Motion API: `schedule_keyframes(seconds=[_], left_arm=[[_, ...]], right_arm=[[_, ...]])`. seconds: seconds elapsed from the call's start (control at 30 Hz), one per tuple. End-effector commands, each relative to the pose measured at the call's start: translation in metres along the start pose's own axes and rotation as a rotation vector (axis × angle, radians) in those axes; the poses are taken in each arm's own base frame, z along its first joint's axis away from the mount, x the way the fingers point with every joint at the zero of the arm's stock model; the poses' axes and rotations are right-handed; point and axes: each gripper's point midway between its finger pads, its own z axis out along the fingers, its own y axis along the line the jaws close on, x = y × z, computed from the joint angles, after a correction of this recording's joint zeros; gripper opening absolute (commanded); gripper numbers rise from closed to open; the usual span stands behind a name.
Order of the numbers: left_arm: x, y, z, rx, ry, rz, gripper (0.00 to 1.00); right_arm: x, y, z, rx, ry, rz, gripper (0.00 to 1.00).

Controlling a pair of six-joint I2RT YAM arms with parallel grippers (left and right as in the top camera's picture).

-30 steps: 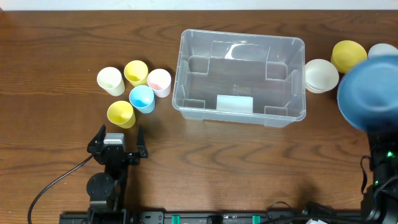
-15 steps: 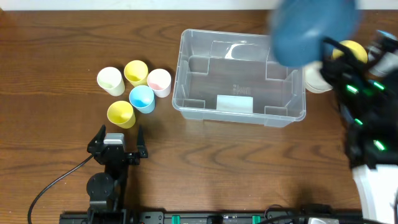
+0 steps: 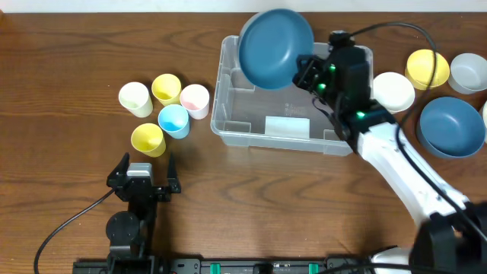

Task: Pack container
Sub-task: 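Lift the teal bowl and carry it left into the clear bin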

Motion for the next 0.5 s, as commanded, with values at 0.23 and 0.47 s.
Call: schedule_keyframes(seconds=[0.23, 0.47], left_arm=[[0.015, -0.002, 0.001, 0.012, 0.047, 0.013, 0.98], [0.015, -0.002, 0.001, 0.012, 0.046, 0.013, 0.98]], right_arm=[[0.036, -0.035, 0.036, 0.138, 0.089, 0.126, 0.02], [0.085, -0.054, 0.06, 0.173, 0.227, 0.223, 0.02]])
